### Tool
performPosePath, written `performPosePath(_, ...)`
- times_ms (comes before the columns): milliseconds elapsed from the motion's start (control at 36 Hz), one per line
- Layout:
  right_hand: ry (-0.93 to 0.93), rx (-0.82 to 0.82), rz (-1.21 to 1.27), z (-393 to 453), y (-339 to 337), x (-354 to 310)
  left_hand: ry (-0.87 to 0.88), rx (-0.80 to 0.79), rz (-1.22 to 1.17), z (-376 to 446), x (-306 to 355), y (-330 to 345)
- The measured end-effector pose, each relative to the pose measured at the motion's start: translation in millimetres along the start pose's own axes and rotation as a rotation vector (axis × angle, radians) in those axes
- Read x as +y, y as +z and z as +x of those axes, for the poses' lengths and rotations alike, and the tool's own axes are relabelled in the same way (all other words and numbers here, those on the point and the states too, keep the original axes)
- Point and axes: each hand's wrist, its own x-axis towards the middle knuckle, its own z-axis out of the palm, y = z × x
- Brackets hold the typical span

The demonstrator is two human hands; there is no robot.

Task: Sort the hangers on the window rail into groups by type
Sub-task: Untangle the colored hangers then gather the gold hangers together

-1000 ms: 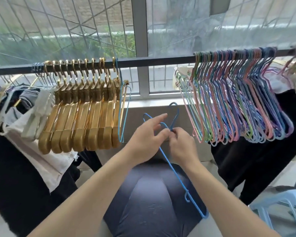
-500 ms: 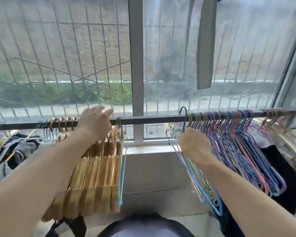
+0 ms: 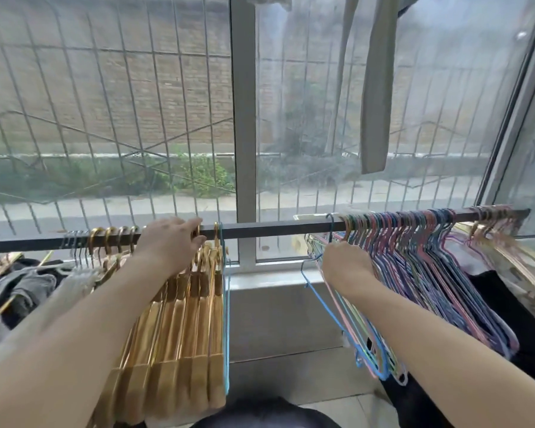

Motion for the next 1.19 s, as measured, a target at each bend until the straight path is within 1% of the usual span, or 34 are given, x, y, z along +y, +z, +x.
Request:
performPosePath(111,0.016,0.079,0.003,1.1,8.6,2.9,0.003,-0.012,-0.006,1.6,-0.7,0.9)
performPosePath(250,-0.044,0.139,-0.037,2.3,18.2,8.7,-0.004,-0.01,-0.012,1.6,-2.7,3.7)
performPosePath(333,-0.028,0.104,-0.064,2.0,17.5,12.3,-0.006,-0.013,-0.004,2.0,-1.9,2.4)
performPosePath(472,0.046,0.032,-0.002,3.9,14.1,18.3,-0.008,-0.038,-0.014,3.0,-1.6,-1.7)
performPosePath(639,0.031,0.017,-0.003,5.9,10.2,12.6,0.0,-0.037,-0.017,3.6,-3.6,-4.6)
performPosePath(694,0.027,0.044,-0.033,3.8,10.6,11.0,0.006,-0.04,-0.014,2.7,-2.6,-6.2)
performPosePath(750,0.012,0.132,-0.055,-2.6,14.1,8.0,0.018,-0.047,-0.004,1.4,-0.7,-7.3)
performPosePath(806,-0.038,0.227,-0.03,-10.0,20.4,0.1,0.025,-0.053,0.005,0.5,0.6,-7.4)
performPosePath(833,-0.07,0.246,0.002,-13.3,22.6,-6.7,0.024,-0.057,0.011,0.4,0.8,-7.4)
performPosePath(889,-0.124,0.194,0.106,-17.5,24.1,-25.6,0.016,-0.066,0.015,1.2,-1.0,-8.3)
performPosePath(972,-0.085,-0.047,0.369,-21.2,21.3,-55.0,0.008,-0.074,0.013,2.4,-2.5,-8.4)
performPosePath(1028,-0.039,-0.159,0.536,-22.6,22.4,-69.8,0.005,-0.084,0.016,2.6,-2.4,-7.9)
performPosePath(1139,-0.036,-0.319,0.712,-24.4,29.2,-87.9,-0.002,-0.098,0.024,3.3,-1.0,-7.4)
performPosePath(1194,-0.042,-0.369,0.767,-25.7,33.2,-94.0,-0.004,-0.101,0.032,3.1,0.3,-8.1)
